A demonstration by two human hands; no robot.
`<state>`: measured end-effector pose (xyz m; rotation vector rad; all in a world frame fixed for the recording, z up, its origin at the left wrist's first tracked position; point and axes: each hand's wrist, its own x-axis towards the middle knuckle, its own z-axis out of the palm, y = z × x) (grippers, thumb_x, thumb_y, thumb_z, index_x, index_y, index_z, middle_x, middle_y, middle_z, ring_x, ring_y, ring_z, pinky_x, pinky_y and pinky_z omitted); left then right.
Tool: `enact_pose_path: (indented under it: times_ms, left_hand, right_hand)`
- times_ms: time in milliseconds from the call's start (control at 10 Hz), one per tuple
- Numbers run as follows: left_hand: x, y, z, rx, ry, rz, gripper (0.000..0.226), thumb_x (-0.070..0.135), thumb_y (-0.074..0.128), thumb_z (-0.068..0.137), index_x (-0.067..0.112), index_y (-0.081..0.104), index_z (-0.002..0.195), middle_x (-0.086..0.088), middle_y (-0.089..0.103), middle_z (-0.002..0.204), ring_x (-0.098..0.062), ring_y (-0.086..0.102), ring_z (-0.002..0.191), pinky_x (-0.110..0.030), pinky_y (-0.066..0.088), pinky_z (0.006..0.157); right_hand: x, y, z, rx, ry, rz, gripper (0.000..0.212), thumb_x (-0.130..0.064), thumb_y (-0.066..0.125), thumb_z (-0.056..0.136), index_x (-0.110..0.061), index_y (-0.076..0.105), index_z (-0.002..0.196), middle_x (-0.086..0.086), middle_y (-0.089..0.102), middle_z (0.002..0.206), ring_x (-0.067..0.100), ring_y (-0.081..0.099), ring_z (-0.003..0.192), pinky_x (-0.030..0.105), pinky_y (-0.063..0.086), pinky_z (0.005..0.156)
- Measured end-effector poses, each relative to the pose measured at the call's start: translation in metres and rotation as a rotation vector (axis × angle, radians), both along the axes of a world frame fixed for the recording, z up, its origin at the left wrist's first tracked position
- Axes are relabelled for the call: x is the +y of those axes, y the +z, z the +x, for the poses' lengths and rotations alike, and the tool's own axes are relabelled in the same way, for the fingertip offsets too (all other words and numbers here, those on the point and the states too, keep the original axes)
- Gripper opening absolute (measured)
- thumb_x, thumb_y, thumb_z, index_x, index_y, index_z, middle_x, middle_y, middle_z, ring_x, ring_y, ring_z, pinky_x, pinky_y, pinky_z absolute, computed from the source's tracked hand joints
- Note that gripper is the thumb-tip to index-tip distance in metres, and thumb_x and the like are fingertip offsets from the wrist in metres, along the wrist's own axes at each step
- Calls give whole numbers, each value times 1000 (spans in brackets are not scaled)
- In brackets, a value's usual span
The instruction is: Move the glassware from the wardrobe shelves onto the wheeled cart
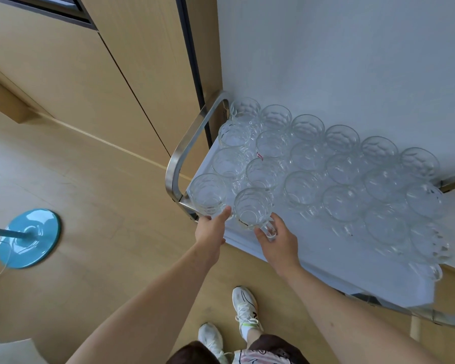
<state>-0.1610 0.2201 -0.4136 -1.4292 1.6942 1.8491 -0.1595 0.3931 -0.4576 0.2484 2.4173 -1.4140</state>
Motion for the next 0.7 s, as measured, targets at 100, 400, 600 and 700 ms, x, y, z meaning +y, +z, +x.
enact_pose_path:
  times_ms: [100, 400, 600, 700]
  left_hand:
    - [-4, 2, 3, -32, -69, -12, 71, 57, 72, 86, 16, 50, 140, -1, 56, 135, -26, 58, 118, -46, 54, 99]
    - [-27, 19, 13, 12, -305, -11, 75, 57, 66, 91, 15, 44, 148, -4, 52, 138, -29, 56, 116, -46, 53, 100]
    - [-50, 43, 17, 99, -437, -8, 69, 59, 66, 90, 17, 49, 142, -4, 54, 128, -25, 59, 104, -46, 54, 98]
    - [-59, 59, 21, 171, -520, -97, 73, 60, 63, 90, 19, 44, 148, -2, 54, 127, -23, 58, 106, -47, 53, 100]
  right_hand:
    - [0, 6, 2, -10, -52, 17, 66, -42, 76, 88, -27, 47, 146, -13, 60, 122, 5, 59, 104, 21, 44, 86]
    - [-12, 29, 18, 81, -173, 187, 77, -44, 79, 84, -22, 45, 149, 5, 58, 142, 24, 52, 132, 32, 43, 101]
    - [-32, 53, 44, 161, -265, 256, 77, -46, 78, 84, -21, 46, 150, 3, 55, 145, 27, 44, 138, 38, 40, 110]
    - [-46, 70, 53, 195, -313, 277, 78, -49, 76, 84, -24, 44, 150, 1, 53, 147, 28, 40, 139, 37, 37, 110]
